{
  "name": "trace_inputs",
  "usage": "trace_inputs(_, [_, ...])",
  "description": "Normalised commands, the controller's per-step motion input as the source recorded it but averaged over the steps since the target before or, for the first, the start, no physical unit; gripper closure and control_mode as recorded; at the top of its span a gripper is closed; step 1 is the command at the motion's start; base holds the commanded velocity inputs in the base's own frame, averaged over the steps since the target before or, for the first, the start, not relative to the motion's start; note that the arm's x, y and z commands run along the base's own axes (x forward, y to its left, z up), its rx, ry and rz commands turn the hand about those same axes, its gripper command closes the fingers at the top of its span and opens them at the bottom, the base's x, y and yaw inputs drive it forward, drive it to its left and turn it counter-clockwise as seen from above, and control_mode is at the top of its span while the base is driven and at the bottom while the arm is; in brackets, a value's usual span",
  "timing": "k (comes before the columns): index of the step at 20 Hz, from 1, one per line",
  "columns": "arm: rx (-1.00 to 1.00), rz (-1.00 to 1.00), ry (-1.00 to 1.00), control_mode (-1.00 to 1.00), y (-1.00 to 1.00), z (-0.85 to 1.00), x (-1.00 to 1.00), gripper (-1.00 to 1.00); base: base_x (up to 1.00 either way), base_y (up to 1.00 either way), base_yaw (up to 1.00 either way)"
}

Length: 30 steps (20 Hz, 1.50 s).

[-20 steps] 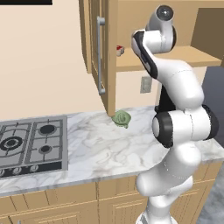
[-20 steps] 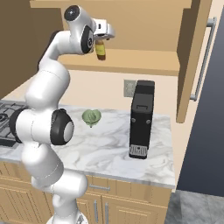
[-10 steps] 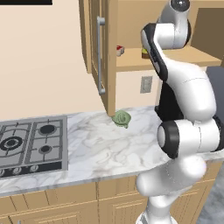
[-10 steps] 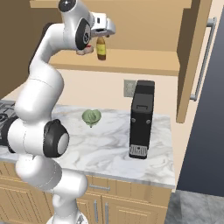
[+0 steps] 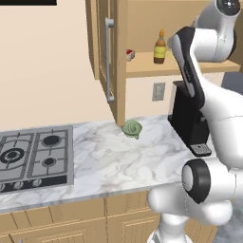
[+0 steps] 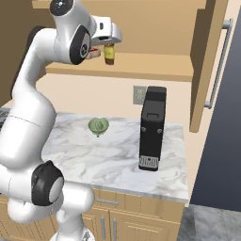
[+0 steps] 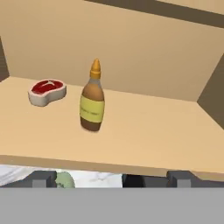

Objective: Pick the honey bottle and bar from the counter and place them in the cabinets closest to them.

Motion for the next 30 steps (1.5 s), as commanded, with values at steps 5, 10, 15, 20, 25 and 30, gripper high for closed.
trace_inputs(5, [0.0,0.07,-0.04,-1.0,0.0,-0.23,-1.0,-1.0,0.0,0.0,0.0])
trace_inputs(10, [-0.01,0.05,-0.09,-1.0,0.08,-0.44,-1.0,-1.0,0.0,0.0,0.0])
trace_inputs(15, [-0.07,0.04,-0.09,-1.0,0.05,-0.55,-1.0,-1.0,0.0,0.0,0.0])
trace_inputs(20, [-0.08,0.03,-0.01,-1.0,-0.01,-0.66,-0.61,-1.0,0.0,0.0,0.0])
trace_inputs(25, [-0.04,0.01,0.02,-1.0,-0.02,-0.27,-0.56,-1.0,0.0,0.0,0.0])
trace_inputs(30, [-0.03,0.0,0.11,-1.0,-0.05,-0.03,-0.57,-1.0,0.0,0.0,0.0])
